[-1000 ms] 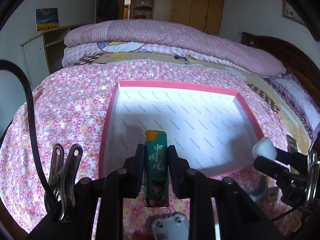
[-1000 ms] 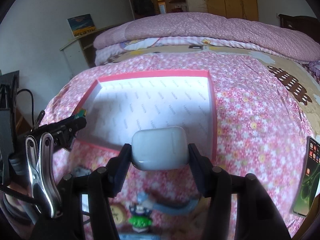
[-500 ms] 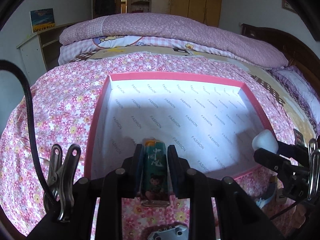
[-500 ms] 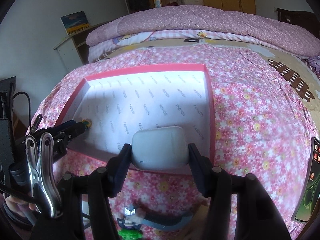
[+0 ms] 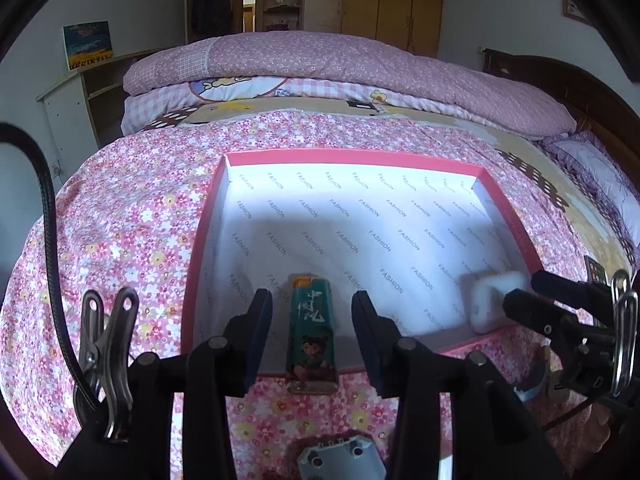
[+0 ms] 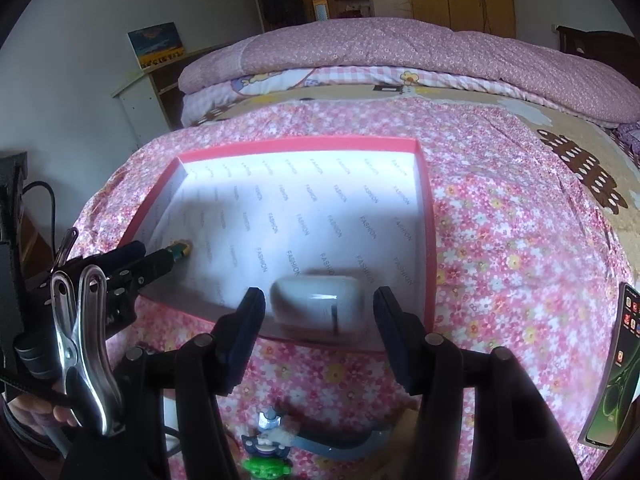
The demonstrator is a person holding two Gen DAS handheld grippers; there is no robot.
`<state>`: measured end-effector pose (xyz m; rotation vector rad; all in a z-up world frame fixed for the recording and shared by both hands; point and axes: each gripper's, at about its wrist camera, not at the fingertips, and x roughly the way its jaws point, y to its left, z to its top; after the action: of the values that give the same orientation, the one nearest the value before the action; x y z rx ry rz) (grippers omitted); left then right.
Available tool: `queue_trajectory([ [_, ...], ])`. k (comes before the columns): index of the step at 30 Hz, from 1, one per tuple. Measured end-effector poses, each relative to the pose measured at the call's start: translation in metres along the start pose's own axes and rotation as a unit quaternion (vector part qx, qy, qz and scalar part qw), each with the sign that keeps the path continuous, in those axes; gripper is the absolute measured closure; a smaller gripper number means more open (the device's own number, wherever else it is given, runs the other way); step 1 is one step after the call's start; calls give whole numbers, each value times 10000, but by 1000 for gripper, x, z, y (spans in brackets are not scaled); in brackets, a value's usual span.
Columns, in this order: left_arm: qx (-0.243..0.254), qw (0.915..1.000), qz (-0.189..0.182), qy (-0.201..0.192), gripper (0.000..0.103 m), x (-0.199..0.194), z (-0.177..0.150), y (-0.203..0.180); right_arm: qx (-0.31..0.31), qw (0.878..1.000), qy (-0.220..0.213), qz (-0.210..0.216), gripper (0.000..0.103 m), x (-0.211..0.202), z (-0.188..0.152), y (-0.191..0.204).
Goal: Organize rigid objects
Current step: 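Carry both into the pink tray and open both tools to release them, then close the left tool on the grey handle part while the right tool grasps the blue tape dispenser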
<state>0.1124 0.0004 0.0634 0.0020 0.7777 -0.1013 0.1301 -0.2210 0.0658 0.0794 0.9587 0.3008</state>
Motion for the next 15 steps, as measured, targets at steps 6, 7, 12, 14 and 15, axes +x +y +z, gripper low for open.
queue_trajectory([
  [6,-8,10000,-13,-35,59,-11,-2,-1,16,10000,-88,3,42,-10,0,0],
  [7,-2,10000,-22,-44,59,-13,-2,-1,28,10000,-86,17,42,-12,-1,0],
  [12,4,9999,-79,-77,59,-29,-12,-1,58,9999,-93,87,42,-22,-10,1],
  [14,5,9999,-131,-90,59,-36,-16,-1,78,9998,-99,127,42,-27,-15,2],
  [15,8,9998,-152,-100,59,-40,-19,-2,87,9998,-101,145,42,-29,-17,3],
])
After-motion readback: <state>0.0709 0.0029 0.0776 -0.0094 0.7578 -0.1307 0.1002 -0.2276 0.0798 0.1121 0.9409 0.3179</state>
